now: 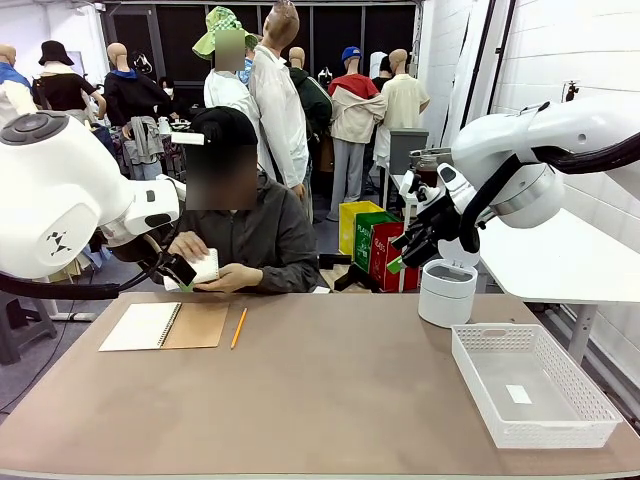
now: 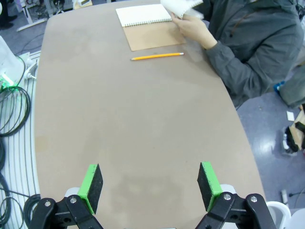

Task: Sort the paper based on its condition.
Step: If a person hands you a paper, place it in the Organizing basket , and if it's crumpled, put it in the Trash can.

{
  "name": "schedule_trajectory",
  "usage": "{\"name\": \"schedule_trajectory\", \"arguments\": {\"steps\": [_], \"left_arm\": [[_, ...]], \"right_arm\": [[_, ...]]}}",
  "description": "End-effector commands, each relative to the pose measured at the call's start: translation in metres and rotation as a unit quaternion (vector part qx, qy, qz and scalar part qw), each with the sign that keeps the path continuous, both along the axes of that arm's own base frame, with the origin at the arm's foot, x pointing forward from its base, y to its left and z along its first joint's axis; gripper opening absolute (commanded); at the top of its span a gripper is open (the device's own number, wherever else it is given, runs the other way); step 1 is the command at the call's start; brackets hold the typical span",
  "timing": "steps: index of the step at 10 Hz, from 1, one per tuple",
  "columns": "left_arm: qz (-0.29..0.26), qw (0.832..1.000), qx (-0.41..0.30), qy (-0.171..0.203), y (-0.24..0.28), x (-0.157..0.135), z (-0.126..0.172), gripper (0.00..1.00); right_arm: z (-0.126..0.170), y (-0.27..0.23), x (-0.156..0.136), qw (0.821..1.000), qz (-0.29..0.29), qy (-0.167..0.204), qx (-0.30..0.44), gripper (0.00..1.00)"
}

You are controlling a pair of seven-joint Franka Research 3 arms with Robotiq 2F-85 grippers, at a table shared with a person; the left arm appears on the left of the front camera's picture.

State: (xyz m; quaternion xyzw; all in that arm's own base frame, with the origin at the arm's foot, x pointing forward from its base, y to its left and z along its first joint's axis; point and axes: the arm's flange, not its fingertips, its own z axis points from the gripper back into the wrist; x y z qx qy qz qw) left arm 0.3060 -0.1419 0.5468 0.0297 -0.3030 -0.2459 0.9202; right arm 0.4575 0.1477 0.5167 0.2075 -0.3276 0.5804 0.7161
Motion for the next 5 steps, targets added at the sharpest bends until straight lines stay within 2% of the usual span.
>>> {"name": "schedule_trajectory", "arguments": {"steps": [1,5], "left_arm": [[-0.004,1.000,0.004,0.000,0.0012,0.0000,0.0003,1.00],[-0.004,1.000,0.004,0.000,0.0012,0.0000,0.0003,1.00]], "right_arm": [[0.0006,0.0004,-0.0001,1.000,0.000,0.003,0.005,1.00],[0.0006,0.0004,-0.0001,1.000,0.000,0.003,0.005,1.00]]}}
